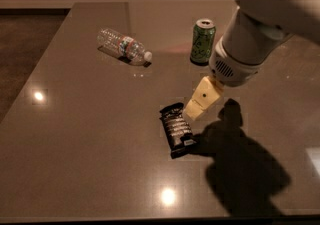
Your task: Move rxbar chocolate near green can
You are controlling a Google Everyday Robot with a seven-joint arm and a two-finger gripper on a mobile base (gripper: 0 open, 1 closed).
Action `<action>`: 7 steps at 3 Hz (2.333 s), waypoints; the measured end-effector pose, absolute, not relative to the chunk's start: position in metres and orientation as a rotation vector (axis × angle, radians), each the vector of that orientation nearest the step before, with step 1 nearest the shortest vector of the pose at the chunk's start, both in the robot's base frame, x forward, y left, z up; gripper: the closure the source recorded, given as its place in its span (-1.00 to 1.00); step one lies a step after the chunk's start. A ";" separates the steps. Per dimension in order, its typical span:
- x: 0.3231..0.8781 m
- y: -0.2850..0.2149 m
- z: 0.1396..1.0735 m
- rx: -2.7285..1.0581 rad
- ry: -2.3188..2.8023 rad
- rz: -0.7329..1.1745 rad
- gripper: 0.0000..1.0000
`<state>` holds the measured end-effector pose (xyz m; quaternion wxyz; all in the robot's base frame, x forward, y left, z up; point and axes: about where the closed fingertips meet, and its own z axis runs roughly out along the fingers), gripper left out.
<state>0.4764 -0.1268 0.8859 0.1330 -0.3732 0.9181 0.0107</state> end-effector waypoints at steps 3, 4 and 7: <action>0.468 -0.090 0.844 -1.033 2.745 0.067 -1.00; 0.461 -0.075 0.834 -1.055 2.767 0.068 -1.00; 0.450 -0.058 0.833 -1.086 2.801 0.080 0.26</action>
Offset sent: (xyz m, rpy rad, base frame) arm -0.0053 0.0356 -0.0545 0.0168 0.0855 -0.0725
